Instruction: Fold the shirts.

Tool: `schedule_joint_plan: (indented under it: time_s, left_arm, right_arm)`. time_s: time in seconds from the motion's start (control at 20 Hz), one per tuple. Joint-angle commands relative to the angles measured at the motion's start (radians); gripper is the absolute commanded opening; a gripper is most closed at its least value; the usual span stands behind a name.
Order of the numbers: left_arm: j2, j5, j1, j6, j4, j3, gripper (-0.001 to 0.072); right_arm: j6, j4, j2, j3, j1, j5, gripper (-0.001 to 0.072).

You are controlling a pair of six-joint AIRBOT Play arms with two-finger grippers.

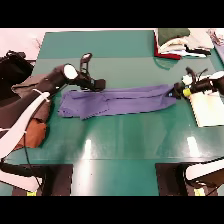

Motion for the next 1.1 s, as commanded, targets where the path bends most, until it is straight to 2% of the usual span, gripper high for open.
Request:
schedule_joint_plan:
  time_s: [0.0, 0.3, 0.65, 0.8, 0.95, 1.05]
  left_arm:
    - [-0.102, 0.029, -0.055, -0.015, -0.037, 0.064, 0.0022]
    - [-0.253, 0.024, -0.112, -0.015, -0.083, 0.173, 0.0022]
    - [-0.270, 0.009, -0.111, -0.014, -0.081, 0.186, 0.0022]
    - [-0.225, -0.084, -0.043, -0.014, -0.024, 0.251, 0.0023]
    - [-0.096, -0.208, 0.097, -0.014, 0.143, 0.331, 0.0023]
    - [0.006, -0.282, 0.207, -0.014, 0.240, 0.389, 0.0023]
  right_arm:
    - [0.021, 0.016, 0.094, 0.130, 0.056, 0.044, 0.0017]
    - [0.080, 0.017, 0.211, 0.314, 0.249, 0.053, 0.0017]
    - [0.123, 0.017, 0.212, 0.441, 0.483, 0.016, 0.0017]
    - [0.127, 0.018, 0.212, 0.446, 0.573, -0.041, 0.0017]
    - [0.126, 0.034, 0.176, 0.446, 0.692, -0.125, 0.0017]
    - [0.116, 0.106, 0.113, 0.448, 0.792, -0.239, 0.0018]
